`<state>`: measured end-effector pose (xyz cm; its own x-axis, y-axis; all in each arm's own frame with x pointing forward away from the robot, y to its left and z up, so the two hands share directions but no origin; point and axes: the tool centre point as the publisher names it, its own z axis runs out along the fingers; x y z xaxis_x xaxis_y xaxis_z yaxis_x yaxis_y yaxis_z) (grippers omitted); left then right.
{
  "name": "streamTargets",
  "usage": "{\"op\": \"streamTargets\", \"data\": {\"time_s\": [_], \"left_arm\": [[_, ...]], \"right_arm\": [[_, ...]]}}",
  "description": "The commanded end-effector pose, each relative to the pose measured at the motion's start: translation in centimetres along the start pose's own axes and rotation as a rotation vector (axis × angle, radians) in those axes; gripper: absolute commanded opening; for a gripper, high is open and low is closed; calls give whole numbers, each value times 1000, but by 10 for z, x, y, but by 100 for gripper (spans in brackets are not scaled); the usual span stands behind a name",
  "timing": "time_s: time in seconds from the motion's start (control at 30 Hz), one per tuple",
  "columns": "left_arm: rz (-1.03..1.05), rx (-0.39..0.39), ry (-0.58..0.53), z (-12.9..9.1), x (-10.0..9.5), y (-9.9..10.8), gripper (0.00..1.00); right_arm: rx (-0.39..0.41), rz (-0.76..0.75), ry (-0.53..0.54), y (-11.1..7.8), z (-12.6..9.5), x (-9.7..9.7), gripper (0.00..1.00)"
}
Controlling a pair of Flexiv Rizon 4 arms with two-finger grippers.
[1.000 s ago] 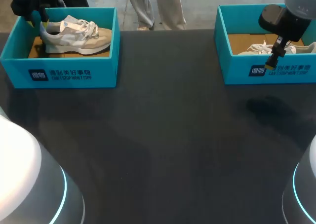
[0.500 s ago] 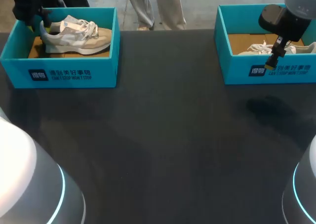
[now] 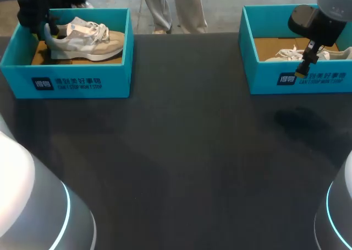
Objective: Take the shoe out of the shoebox, open the shoe tongue, remove and reinsert the insole, then place the shoe into the shoebox
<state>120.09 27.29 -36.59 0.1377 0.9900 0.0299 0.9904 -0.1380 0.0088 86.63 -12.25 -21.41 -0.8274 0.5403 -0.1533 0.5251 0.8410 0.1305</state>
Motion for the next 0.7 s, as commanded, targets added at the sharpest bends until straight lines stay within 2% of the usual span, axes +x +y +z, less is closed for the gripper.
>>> {"op": "streamTargets", "data": {"time_s": [0.03,0.17,0.23,0.3,0.43,0.5,0.57,0.7], "left_arm": [[-2,23,-2,6,5,12,62],[-8,30,4,10,7,14,57],[-9,33,6,11,7,14,49],[-9,37,6,11,7,14,45],[-8,44,6,12,8,14,25],[-4,45,24,11,8,13,7],[-2,44,25,11,10,12,0],[4,35,24,2,12,8,0]], "right_arm": [[0,0,1,0,0,0,100],[0,0,1,0,0,0,100],[0,0,1,0,0,0,100],[0,0,1,0,0,0,100],[0,0,1,0,0,0,100],[0,0,1,0,0,0,100],[0,0,1,0,0,0,100],[0,0,1,0,0,0,100]]}}
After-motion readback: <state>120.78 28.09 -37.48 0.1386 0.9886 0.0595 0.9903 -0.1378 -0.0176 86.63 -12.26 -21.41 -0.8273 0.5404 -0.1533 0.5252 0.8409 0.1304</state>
